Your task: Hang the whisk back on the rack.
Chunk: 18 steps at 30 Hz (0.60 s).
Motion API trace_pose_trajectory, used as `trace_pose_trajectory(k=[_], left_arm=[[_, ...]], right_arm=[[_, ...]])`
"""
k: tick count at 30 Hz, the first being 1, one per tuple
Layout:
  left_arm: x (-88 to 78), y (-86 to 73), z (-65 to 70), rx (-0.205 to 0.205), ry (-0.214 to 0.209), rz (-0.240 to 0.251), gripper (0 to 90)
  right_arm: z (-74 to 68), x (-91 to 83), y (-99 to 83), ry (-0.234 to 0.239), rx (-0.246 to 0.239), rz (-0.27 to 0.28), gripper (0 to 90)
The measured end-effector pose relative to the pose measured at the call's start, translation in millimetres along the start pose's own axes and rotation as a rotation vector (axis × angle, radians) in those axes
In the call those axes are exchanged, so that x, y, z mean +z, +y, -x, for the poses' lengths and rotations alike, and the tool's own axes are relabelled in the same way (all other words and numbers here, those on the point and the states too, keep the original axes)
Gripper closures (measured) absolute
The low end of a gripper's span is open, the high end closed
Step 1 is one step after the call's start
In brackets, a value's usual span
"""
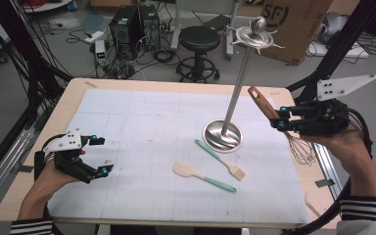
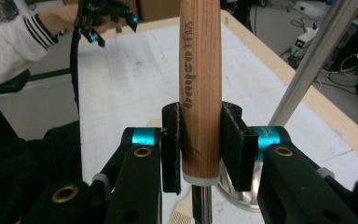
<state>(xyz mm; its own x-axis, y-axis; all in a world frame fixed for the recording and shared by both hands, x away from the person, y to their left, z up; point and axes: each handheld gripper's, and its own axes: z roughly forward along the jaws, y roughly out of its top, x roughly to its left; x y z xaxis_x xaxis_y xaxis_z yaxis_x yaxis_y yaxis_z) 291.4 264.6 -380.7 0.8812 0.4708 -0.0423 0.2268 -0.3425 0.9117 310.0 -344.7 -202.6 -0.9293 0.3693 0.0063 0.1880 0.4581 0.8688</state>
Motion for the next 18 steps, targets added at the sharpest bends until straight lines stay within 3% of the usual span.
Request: trace_pose_trajectory(k=[18], left_arm=[[1.5,-0.4,-1.5,-0.004,-0.011,0.000,1.6]], right_arm=[[16.8,-25.6,47.3,-0.054,-0.023,0.041,70.3]])
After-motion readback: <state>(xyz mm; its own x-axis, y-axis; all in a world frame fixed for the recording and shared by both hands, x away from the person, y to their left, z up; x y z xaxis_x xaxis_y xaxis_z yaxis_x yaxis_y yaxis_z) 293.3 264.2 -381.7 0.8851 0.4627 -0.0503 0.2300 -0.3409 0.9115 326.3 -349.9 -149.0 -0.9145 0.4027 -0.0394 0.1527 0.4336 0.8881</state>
